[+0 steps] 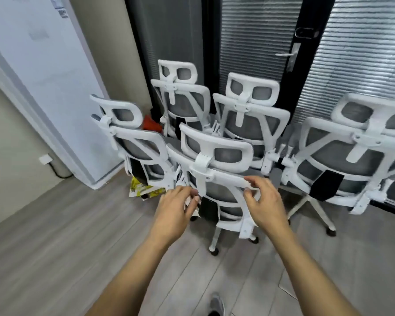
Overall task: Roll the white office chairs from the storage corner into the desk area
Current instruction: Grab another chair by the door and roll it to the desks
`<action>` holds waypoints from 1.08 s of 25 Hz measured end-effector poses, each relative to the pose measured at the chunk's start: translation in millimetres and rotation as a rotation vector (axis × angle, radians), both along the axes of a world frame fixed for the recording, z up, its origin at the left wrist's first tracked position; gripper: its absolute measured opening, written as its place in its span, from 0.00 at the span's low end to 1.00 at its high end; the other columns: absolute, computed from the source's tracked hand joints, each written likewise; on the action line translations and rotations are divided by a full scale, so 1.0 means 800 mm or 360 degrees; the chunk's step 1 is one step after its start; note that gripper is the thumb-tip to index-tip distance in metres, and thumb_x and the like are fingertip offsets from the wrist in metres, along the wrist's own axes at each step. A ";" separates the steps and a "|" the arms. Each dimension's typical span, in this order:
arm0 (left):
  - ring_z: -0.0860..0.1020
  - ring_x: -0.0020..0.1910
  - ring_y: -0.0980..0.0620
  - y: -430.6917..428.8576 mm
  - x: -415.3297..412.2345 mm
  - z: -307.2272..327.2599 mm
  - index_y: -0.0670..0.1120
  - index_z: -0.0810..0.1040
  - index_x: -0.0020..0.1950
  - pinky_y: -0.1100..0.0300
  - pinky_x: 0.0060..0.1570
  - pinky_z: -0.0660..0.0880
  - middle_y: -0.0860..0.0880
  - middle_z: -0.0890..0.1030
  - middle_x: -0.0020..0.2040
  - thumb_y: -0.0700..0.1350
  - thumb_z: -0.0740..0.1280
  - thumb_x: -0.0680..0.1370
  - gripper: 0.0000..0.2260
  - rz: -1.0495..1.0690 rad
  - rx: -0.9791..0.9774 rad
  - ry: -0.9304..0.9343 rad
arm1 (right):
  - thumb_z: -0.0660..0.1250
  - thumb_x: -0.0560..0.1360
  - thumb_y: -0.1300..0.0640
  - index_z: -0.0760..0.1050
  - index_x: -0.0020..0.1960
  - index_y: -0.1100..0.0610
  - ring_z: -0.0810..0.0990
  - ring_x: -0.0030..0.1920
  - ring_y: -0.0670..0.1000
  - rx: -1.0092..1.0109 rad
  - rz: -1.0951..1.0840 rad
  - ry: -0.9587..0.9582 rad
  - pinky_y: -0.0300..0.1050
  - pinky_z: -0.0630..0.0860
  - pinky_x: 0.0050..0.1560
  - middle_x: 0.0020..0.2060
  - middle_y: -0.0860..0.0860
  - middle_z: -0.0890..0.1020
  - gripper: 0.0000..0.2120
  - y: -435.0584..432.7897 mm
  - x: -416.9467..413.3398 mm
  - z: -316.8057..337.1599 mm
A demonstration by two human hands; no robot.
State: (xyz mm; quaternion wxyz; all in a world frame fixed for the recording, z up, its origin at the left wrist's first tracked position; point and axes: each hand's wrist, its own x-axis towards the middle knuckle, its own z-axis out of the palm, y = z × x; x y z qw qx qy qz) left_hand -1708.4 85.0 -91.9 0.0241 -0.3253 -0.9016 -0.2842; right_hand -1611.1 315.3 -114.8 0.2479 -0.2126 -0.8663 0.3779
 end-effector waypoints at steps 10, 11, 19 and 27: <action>0.69 0.70 0.46 0.069 -0.316 -0.119 0.50 0.71 0.68 0.47 0.69 0.67 0.50 0.72 0.69 0.65 0.61 0.78 0.25 -0.0173 -0.0294 -0.0037 | 0.63 0.76 0.32 0.75 0.50 0.48 0.77 0.50 0.50 0.0310 -0.0376 -0.0562 0.52 0.71 0.60 0.44 0.44 0.79 0.19 0.068 -0.166 -0.124; 0.68 0.71 0.45 0.068 -0.333 -0.127 0.50 0.72 0.68 0.45 0.70 0.66 0.50 0.73 0.69 0.67 0.60 0.77 0.27 -0.0226 -0.0301 -0.0004 | 0.62 0.76 0.31 0.74 0.50 0.48 0.76 0.50 0.48 0.0345 -0.0402 -0.0541 0.51 0.70 0.63 0.44 0.43 0.78 0.20 0.064 -0.167 -0.126; 0.73 0.62 0.40 0.052 -0.398 -0.158 0.50 0.78 0.58 0.39 0.72 0.61 0.45 0.77 0.57 0.72 0.60 0.74 0.28 -0.0543 -0.0233 0.0164 | 0.67 0.70 0.26 0.73 0.51 0.47 0.71 0.50 0.46 0.0372 -0.0721 -0.0566 0.48 0.70 0.59 0.45 0.41 0.74 0.26 -0.003 -0.164 -0.134; 0.72 0.62 0.39 0.024 -0.393 -0.168 0.46 0.77 0.56 0.37 0.76 0.55 0.42 0.76 0.55 0.68 0.62 0.75 0.26 -0.1109 -0.0135 0.0222 | 0.60 0.70 0.22 0.73 0.53 0.47 0.72 0.54 0.48 0.0276 -0.1255 -0.0651 0.49 0.72 0.59 0.48 0.40 0.73 0.30 -0.166 -0.105 -0.139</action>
